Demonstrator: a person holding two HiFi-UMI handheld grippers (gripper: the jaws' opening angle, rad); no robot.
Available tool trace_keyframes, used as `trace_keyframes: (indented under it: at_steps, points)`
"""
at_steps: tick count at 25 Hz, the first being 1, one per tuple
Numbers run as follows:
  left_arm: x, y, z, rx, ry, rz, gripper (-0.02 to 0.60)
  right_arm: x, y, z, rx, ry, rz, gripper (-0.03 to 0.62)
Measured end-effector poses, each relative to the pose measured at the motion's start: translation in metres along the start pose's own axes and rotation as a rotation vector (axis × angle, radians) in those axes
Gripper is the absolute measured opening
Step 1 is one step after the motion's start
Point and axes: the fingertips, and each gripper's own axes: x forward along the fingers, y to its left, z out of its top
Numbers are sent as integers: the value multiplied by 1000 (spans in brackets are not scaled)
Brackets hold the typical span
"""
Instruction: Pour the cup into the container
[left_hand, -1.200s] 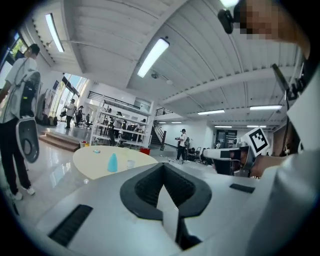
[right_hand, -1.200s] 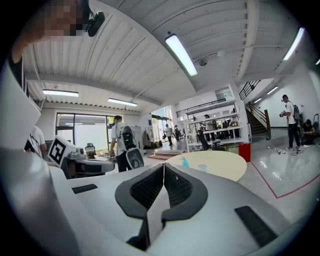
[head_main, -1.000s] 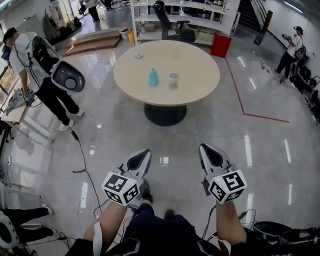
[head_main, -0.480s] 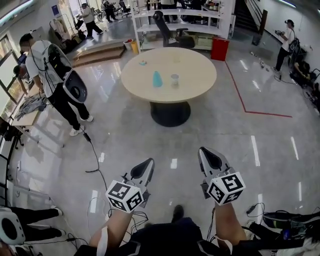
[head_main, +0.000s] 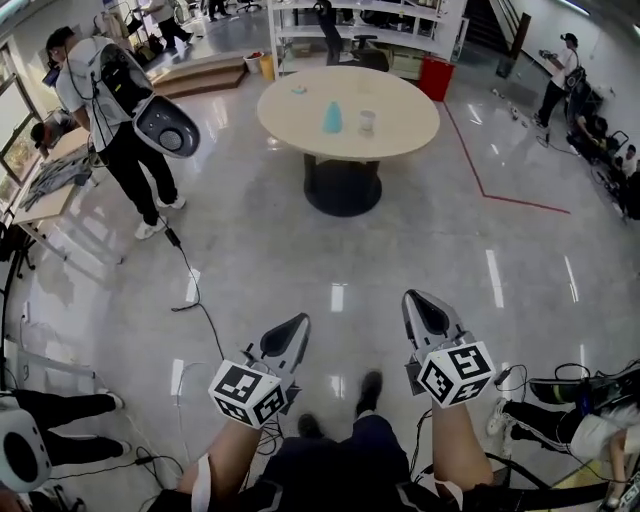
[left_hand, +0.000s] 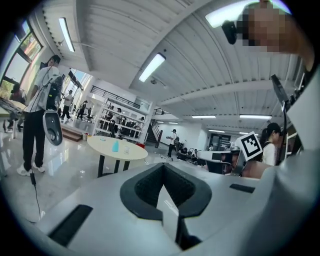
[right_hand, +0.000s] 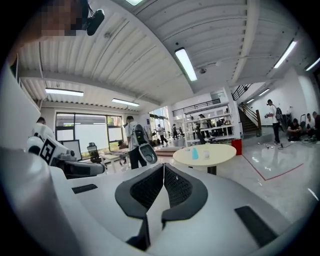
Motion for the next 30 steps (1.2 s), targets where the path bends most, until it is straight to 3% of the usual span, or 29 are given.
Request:
trace_keyframes:
  at_steps: [7,13,21,27,30]
  points:
    - [-45,-26,-2,10,-6,-29,0,-56,43,3,-26,-34,0,8]
    - [-61,-87,-3,47,-38,21,0,-121,31,-1,-10,-62,49,8]
    - [-58,-182,-23,88,-17,45,0,-201,0,-11,12,-42,74,6]
    - [-75,-194,-29,73,0,75,0,-222,3,-9,29,-60,51,6]
    - [-83,-198,-26,89,-2,50,0,-230,6,-6,43,-73,30,5]
